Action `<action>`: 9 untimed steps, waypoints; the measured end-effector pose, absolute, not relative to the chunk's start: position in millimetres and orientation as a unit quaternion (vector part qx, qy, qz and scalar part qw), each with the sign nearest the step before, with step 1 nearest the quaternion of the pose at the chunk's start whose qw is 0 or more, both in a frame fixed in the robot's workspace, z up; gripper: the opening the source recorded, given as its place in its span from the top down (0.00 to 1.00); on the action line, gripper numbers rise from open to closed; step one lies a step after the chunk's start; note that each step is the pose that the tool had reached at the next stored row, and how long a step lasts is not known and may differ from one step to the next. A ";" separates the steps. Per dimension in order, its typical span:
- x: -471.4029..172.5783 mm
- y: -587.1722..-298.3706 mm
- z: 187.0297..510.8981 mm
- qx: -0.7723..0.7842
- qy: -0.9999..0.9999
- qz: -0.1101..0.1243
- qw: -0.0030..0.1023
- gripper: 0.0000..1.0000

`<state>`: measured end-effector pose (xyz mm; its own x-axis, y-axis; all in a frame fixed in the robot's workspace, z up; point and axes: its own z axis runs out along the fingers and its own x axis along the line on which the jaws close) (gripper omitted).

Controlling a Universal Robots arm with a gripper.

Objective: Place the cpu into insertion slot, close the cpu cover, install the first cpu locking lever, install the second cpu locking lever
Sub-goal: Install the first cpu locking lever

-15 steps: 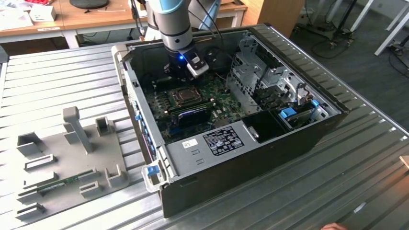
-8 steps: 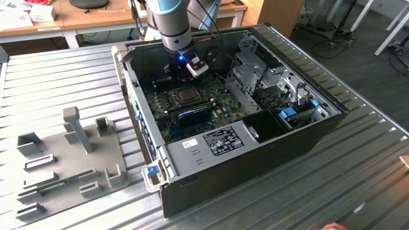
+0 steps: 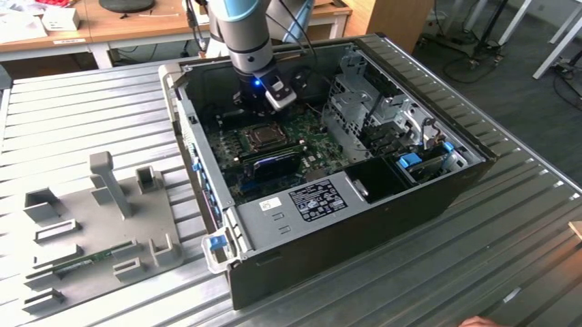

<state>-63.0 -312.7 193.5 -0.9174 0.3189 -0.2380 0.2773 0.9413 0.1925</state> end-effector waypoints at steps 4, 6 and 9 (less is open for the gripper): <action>-63.1 -312.6 193.2 0.153 0.976 0.078 0.134 0.90; -63.0 -312.6 193.1 0.153 0.976 0.078 0.134 0.90; -63.2 -312.7 192.6 0.153 0.975 0.082 0.136 0.90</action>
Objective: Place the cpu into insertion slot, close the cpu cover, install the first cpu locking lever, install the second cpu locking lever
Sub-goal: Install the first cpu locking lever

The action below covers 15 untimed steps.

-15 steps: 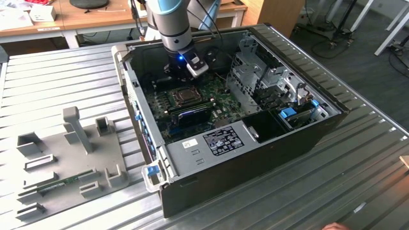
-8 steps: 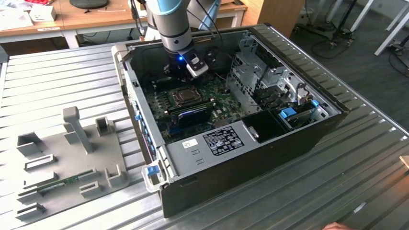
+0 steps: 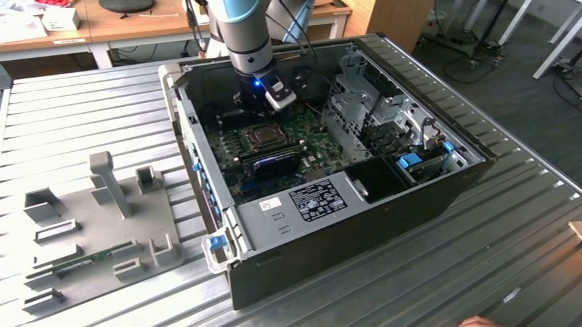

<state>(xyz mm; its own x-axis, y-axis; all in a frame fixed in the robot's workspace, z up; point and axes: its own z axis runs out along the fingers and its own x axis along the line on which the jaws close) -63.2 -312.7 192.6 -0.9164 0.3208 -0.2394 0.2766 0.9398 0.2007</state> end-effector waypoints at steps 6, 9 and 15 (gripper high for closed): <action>-64.0 -312.6 191.6 0.153 0.975 0.084 0.138 0.90; -64.5 -312.7 191.3 0.153 0.975 0.084 0.139 0.90; -65.1 -312.7 191.1 0.153 0.975 0.084 0.139 0.90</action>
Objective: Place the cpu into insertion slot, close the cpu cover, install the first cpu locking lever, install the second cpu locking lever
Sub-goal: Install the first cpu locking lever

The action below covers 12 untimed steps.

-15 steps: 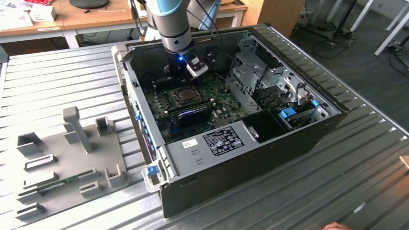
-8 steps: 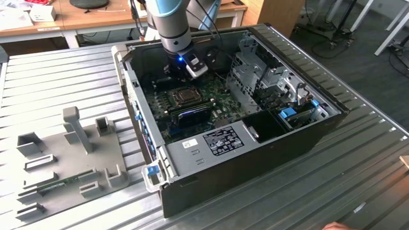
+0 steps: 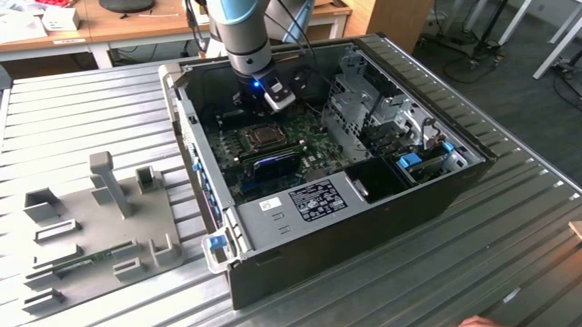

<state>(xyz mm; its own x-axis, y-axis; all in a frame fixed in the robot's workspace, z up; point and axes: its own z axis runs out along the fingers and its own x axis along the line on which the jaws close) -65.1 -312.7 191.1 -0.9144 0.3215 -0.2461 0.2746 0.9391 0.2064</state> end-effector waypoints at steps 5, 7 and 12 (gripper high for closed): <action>-65.2 -312.7 195.3 0.153 0.975 0.084 0.139 0.90; -65.2 -312.7 197.9 0.153 0.975 0.084 0.139 0.90; -65.2 -312.6 203.4 0.153 0.975 0.084 0.139 0.90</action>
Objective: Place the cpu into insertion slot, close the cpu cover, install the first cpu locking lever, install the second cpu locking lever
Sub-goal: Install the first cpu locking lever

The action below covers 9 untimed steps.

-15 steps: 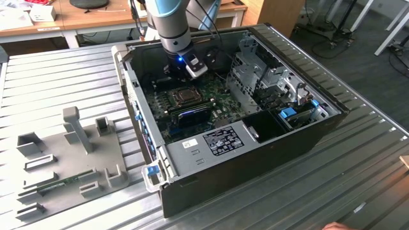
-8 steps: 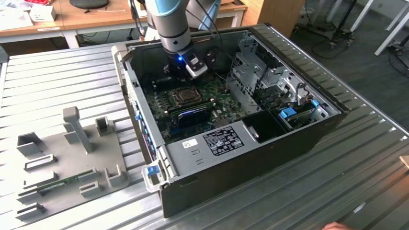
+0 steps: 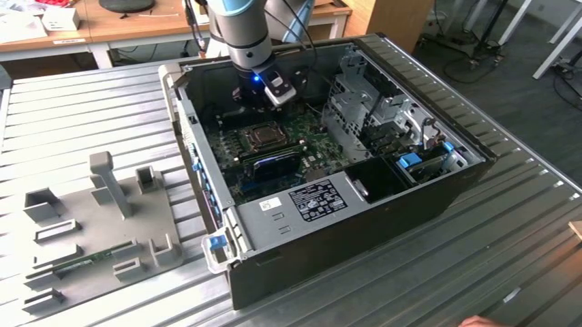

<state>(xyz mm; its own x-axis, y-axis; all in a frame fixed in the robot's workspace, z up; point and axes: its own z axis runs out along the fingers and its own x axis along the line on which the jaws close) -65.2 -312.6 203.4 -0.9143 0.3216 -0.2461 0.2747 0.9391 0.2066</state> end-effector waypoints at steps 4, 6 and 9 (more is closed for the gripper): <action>-65.2 -312.7 203.5 0.153 0.975 0.084 0.139 0.90; -65.0 -312.7 203.3 0.153 0.976 0.083 0.133 0.90; -64.1 -312.7 202.9 0.156 0.979 0.079 0.107 0.90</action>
<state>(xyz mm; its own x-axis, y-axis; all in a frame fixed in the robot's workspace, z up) -64.1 -312.7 202.9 -0.9286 0.3219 -0.1845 0.2880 0.9389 0.1884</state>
